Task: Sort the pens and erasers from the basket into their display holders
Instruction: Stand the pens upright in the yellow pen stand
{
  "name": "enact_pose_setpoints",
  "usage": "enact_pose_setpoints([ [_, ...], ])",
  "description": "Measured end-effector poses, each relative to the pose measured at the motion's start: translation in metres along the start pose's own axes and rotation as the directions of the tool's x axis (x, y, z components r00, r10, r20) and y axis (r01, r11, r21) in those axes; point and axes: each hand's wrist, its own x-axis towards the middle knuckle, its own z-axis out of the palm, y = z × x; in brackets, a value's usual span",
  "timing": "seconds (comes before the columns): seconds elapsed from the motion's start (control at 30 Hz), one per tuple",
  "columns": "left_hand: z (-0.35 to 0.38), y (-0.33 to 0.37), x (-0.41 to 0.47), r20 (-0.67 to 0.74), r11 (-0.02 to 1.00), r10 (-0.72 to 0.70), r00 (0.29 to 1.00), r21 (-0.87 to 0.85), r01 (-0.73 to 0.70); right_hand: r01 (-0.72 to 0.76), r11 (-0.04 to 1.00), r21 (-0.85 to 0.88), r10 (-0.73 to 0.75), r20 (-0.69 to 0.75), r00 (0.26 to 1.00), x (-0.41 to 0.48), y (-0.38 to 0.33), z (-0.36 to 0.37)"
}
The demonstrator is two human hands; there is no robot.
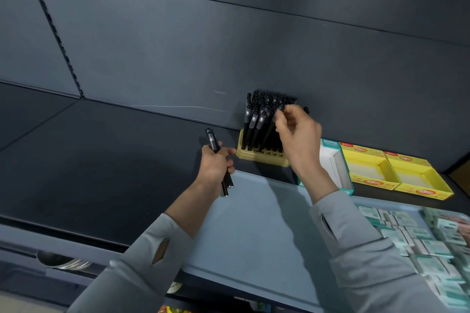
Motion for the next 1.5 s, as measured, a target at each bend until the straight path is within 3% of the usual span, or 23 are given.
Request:
enact_pose_setpoints([
  [0.23, 0.001, 0.001, 0.002, 0.029, 0.998, 0.047, 0.998, -0.045, -0.046, 0.064, 0.995, -0.074, -0.054, 0.126, 0.991, -0.011, 0.014, 0.02],
  [0.43, 0.004, 0.0, 0.001, 0.081, 0.992, 0.113, 0.99, -0.074, -0.107, 0.036, 0.997, -0.067, -0.029, 0.11, 0.994, -0.008, 0.016, 0.018],
  [0.6, 0.009, 0.0, -0.004, 0.16, 0.986, 0.159, 0.974, -0.073, -0.149, 0.043, 0.999, -0.033, -0.043, 0.003, 0.999, -0.015, 0.006, 0.011],
  [0.7, 0.013, -0.004, -0.004, 0.219, 0.981, 0.188, 0.957, 0.006, -0.194, 0.083, 0.996, 0.036, -0.085, 0.05, 0.995, -0.019, -0.002, 0.009],
  [0.93, 0.021, -0.008, -0.007, 0.314, 0.967, 0.17, 0.934, 0.127, -0.219, -0.102, 0.981, 0.168, 0.065, 0.213, 0.975, -0.023, -0.001, 0.012],
  [1.03, 0.021, -0.009, -0.007, 0.283, 0.966, 0.155, 0.946, 0.157, -0.205, -0.162, 0.966, 0.203, 0.118, 0.211, 0.97, -0.02, 0.006, 0.009],
  [1.17, 0.014, -0.007, -0.006, 0.161, 0.966, 0.135, 0.978, 0.198, -0.167, -0.183, 0.968, 0.17, 0.169, 0.094, 0.981, -0.009, 0.015, -0.003],
  [1.3, 0.01, -0.006, -0.001, 0.101, 0.972, 0.134, 0.986, 0.181, -0.151, -0.118, 0.99, 0.077, 0.118, 0.002, 0.993, 0.002, 0.022, -0.01],
  [1.5, 0.011, -0.003, 0.0, 0.028, 0.995, 0.076, 0.997, 0.07, -0.078, -0.083, 0.994, 0.065, 0.083, -0.009, 0.996, 0.001, 0.017, -0.001],
])
